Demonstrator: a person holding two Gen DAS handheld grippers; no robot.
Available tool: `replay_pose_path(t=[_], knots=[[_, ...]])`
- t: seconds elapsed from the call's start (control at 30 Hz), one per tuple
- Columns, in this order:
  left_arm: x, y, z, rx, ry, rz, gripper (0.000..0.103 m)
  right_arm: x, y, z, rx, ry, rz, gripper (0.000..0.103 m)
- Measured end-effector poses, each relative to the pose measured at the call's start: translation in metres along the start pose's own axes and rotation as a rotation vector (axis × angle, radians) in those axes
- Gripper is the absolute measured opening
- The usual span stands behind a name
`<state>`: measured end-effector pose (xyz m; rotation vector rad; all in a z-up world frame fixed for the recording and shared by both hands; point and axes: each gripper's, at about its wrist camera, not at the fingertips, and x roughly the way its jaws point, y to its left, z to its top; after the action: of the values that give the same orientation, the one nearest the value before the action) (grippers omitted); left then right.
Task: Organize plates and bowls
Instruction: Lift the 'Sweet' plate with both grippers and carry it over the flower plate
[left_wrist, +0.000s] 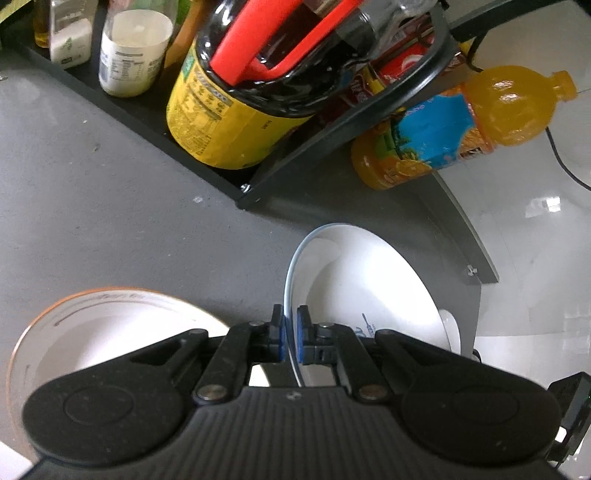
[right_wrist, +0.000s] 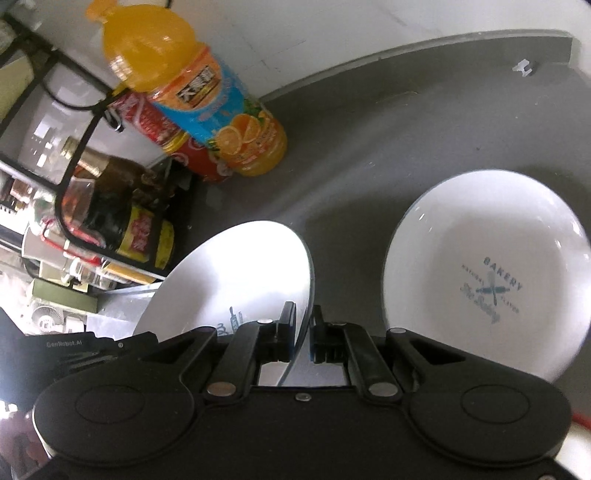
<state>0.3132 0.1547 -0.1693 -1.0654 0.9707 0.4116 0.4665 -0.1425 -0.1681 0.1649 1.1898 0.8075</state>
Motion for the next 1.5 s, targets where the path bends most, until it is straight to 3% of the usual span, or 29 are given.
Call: replay_pose_path(t=[0.77,1.5], knots=[[-0.072,0.076,-0.028,0.035,0.036,-0.006,0.004,-0.014,0.076,-0.082,-0.048,-0.040,0.013,0.008],[-0.072,0.122,-0.034,0.101,0.104,0.059,0.004,0.005,0.100,-0.149,-0.020,-0.020,-0.039,0.009]])
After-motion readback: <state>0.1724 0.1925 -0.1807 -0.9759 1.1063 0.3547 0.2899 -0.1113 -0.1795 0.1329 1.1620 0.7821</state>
